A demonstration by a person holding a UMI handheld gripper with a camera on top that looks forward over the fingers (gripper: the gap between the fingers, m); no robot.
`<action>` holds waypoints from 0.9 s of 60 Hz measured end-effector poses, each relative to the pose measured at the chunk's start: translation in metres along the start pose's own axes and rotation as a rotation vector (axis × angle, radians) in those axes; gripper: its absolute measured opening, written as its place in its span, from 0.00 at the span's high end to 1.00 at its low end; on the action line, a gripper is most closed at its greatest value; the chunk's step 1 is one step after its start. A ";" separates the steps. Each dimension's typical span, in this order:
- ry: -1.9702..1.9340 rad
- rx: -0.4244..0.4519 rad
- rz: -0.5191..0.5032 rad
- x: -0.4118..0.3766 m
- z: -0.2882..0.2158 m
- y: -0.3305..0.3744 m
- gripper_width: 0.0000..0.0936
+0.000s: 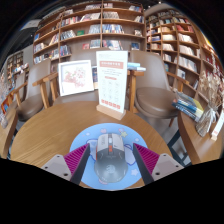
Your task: Arrange mouse
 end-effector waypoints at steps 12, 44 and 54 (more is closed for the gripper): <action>-0.033 0.053 0.046 -0.002 0.002 0.077 0.09; -0.002 0.146 0.072 -0.042 0.127 0.335 0.09; 0.004 0.152 0.057 -0.040 0.151 0.364 0.09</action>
Point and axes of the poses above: the point between the fingertips, and its own axes, seen from behind it with the camera up: x to the right, z down, y backward, against the way the camera looks, the point moved 10 cm from there along y, backward, against the way the camera looks, and after that the axes turned 5 degrees about -x, right-handed, at the moved point
